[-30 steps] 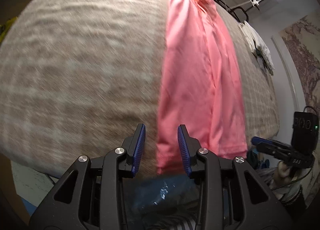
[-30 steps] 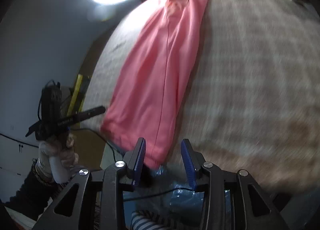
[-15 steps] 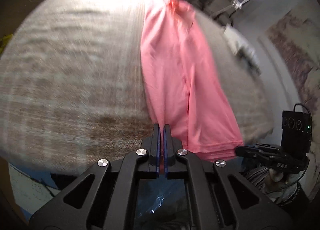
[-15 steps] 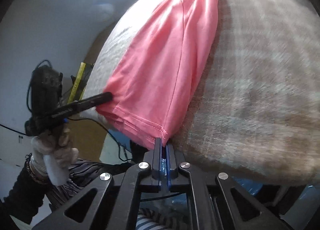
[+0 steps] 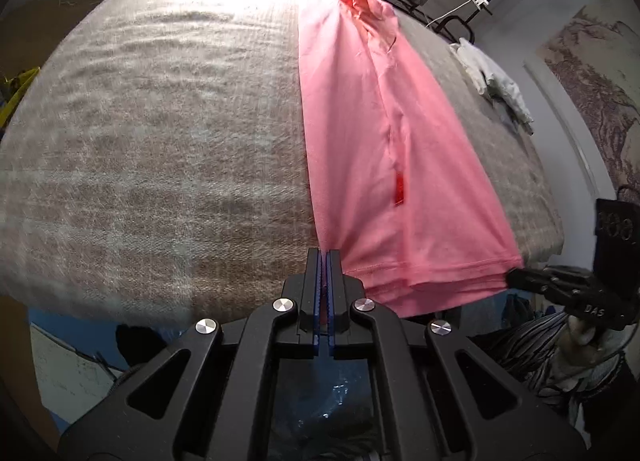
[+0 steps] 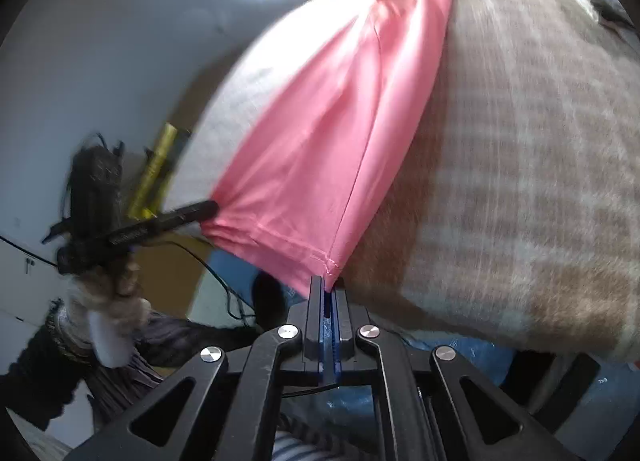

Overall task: Fold small clothes
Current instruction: 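Lift the hem end with both tools and fold it toward the collar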

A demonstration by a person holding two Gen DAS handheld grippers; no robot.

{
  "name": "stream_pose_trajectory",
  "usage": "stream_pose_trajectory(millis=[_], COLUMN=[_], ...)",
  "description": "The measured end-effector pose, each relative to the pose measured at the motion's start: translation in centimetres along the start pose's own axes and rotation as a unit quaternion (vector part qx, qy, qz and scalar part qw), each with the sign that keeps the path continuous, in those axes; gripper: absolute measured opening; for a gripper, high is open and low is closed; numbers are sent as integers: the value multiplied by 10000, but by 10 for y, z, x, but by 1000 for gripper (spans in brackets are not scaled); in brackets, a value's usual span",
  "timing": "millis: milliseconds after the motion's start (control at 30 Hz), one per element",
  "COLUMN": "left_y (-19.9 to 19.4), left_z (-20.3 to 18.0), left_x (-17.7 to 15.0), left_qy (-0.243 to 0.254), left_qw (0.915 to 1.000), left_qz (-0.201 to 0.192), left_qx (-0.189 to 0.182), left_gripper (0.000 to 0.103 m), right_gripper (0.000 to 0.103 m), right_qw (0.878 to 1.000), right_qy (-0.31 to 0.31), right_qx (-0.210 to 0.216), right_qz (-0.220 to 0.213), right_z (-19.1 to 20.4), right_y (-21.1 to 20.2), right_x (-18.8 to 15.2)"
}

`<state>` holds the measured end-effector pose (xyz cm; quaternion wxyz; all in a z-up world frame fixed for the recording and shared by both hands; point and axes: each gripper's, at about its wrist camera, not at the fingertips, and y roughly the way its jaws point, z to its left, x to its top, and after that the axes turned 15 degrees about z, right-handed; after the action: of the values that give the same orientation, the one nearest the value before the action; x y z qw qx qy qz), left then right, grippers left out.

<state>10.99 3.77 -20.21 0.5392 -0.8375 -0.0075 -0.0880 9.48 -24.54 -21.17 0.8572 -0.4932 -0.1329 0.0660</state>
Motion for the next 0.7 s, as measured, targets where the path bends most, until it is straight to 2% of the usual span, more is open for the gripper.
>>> stream_pose_trajectory(millis=[100, 200, 333, 467, 600, 700], left_y=[16, 14, 4, -7, -17, -22], left_z=[2, -3, -5, -8, -11, -11], left_x=[3, 8, 15, 29, 43, 57], left_qy=[-140, -50, -143, -195, -162, -167], left_qw=[9996, 9997, 9994, 9984, 9982, 9981], left_qz=[259, 212, 123, 4, -121, -184], left_qx=[-49, -55, -301, -532, -561, -566], left_gripper=[0, 0, 0, 0, 0, 0], right_gripper=[0, 0, 0, 0, 0, 0], right_qw=[9995, 9986, 9985, 9989, 9982, 9982], right_qy=[-93, 60, 145, 197, 305, 295], right_qx=[-258, -341, -129, 120, 437, 485], right_qz=[140, 411, 514, 416, 284, 208], right_z=[-1, -14, -11, -14, -21, -26], right_y=[6, 24, 28, 15, 3, -7], right_x=[3, 8, 14, 26, 39, 49])
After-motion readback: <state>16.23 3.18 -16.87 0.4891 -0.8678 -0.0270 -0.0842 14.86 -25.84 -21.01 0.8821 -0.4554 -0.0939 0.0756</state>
